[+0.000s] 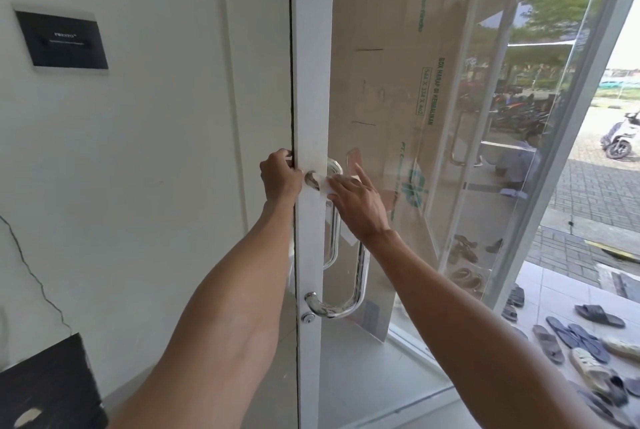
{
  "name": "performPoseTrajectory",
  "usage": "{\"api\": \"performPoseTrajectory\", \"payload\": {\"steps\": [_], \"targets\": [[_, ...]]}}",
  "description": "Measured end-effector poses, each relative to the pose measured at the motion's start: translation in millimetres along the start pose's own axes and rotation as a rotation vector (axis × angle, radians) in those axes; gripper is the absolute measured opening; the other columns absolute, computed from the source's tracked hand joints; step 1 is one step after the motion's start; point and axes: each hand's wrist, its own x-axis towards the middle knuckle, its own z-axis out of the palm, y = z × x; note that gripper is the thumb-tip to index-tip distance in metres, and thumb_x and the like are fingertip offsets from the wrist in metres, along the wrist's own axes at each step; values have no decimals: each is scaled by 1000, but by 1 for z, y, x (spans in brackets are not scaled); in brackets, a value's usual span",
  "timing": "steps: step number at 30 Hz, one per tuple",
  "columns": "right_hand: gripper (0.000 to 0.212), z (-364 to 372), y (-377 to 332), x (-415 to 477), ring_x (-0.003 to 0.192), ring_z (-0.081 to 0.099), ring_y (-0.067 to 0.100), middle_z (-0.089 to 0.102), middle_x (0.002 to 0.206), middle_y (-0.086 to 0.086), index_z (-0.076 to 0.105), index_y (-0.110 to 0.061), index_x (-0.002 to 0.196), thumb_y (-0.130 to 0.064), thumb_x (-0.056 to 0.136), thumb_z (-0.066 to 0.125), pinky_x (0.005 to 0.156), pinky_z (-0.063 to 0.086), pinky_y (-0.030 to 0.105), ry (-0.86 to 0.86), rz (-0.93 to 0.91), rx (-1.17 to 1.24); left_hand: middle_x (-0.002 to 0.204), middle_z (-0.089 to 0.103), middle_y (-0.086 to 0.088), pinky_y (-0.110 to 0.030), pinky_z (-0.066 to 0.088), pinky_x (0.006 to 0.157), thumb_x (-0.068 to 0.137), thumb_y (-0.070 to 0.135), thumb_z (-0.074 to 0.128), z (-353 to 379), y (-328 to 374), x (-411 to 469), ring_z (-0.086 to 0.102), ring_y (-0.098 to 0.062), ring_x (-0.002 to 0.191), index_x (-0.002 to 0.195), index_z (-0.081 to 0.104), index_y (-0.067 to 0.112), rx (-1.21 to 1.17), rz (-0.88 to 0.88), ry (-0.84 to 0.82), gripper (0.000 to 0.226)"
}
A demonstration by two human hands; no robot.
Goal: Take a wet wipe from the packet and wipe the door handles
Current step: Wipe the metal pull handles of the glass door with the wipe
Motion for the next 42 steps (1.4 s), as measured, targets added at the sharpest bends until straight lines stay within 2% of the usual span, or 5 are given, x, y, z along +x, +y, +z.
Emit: {"api": "performPoseTrajectory", "payload": {"steps": [6, 17, 29, 37, 42], "targets": [[34, -11, 16, -17, 101, 70, 25, 72, 110, 11, 70, -4, 110, -8, 77, 78, 109, 40, 46, 62, 49, 1, 96, 74, -14, -25, 50, 78, 72, 3, 73, -1, -1, -2, 69, -29, 90, 96, 71, 2, -24, -43, -3, 24], [28, -5, -3, 14, 93, 69, 23, 73, 97, 4, 67, -8, 106, -7, 78, 71, 121, 13, 34, -123, -28, -38, 98, 74, -14, -26, 51, 78, 74, 6, 73, 3, -5, 0, 69, -29, 91, 99, 70, 2, -17, -27, -21, 25], [37, -1, 27, -27, 100, 70, 28, 70, 113, 16, 67, 1, 113, -8, 78, 76, 111, 36, 44, 125, 95, -32, 130, 51, -7, -40, 42, 98, 74, 11, 59, 4, -16, -26, 48, -26, 119, 132, 50, 13, 325, 462, 6, 59], [38, -4, 12, -10, 101, 69, 24, 71, 110, 11, 66, -1, 113, -3, 76, 76, 110, 40, 43, 51, 7, -50, 93, 67, -3, -37, 46, 82, 64, 10, 57, 12, 1, -32, 61, -27, 87, 97, 68, 16, 392, 560, -212, 35], [37, -8, 21, -32, 95, 71, 31, 72, 109, 17, 64, 3, 116, -5, 81, 73, 111, 35, 42, 43, 293, 20, 91, 69, 0, -35, 42, 82, 63, 7, 56, 14, -2, -29, 61, -26, 87, 92, 67, 17, 357, 522, -183, 32]]}}
